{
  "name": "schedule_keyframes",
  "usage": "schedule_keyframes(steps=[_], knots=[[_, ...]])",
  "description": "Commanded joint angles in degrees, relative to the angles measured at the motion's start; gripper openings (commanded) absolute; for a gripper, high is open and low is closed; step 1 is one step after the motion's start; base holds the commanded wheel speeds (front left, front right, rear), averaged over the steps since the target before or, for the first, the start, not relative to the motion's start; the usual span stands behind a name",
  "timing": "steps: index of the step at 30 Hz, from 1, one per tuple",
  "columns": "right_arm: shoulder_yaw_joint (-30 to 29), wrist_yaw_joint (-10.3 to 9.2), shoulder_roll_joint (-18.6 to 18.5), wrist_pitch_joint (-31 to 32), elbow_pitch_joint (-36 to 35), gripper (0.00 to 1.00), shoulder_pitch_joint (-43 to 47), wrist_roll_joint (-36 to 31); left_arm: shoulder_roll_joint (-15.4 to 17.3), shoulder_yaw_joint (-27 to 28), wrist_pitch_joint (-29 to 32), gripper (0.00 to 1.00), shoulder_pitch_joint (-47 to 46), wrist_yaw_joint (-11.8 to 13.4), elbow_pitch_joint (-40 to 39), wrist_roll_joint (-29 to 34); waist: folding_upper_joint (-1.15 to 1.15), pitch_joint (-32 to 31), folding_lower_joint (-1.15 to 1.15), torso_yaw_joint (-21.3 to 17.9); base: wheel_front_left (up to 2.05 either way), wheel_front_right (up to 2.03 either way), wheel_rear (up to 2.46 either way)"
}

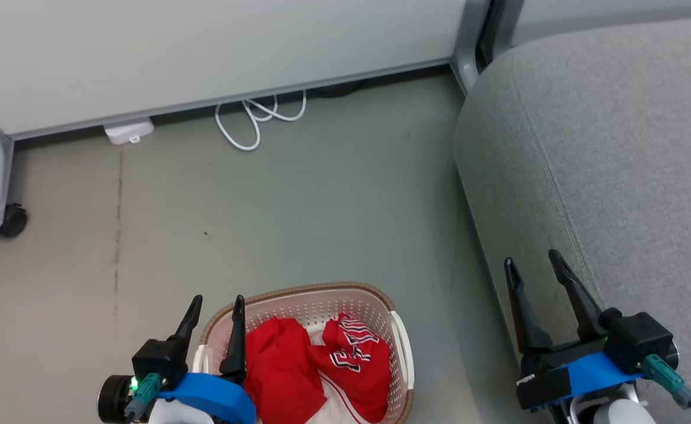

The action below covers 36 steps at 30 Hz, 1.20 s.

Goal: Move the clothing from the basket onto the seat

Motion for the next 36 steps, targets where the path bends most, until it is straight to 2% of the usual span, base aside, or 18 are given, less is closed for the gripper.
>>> schedule_keyframes(steps=[1,14,20,31,36], knots=[[0.16,0.11,-0.21,-0.37,-0.50,1.00,-1.49,0.35,0.07,-0.31,-0.28,1.00,-2.30,-0.17,2.34,0.46,0.00,4.78,0.00,-3.18,0.00,0.00,0.00],[1.31,0.11,-0.18,-1.17,-2.47,1.00,-5.19,2.13,2.32,-1.26,1.95,1.00,-14.43,-0.72,21.33,0.86,0.00,18.12,0.00,-8.14,0.00,0.00,0.00],[2.38,0.11,-0.17,-1.33,-2.85,1.00,-6.25,3.51,3.34,-1.65,2.20,1.00,-18.51,-0.42,26.41,1.05,0.00,22.87,0.00,-9.48,0.00,0.00,0.00],[4.32,0.11,-0.16,-1.36,-5.30,1.00,-7.80,6.64,5.25,-2.60,2.75,1.00,-24.74,1.80,34.62,1.99,0.00,30.60,0.00,-11.62,0.00,0.00,0.00],[5.53,0.11,-0.17,-1.36,-5.84,1.00,-8.43,7.72,6.26,-2.54,3.26,1.00,-27.10,4.23,37.57,2.43,0.00,32.77,0.00,-12.48,0.00,0.00,0.00]])
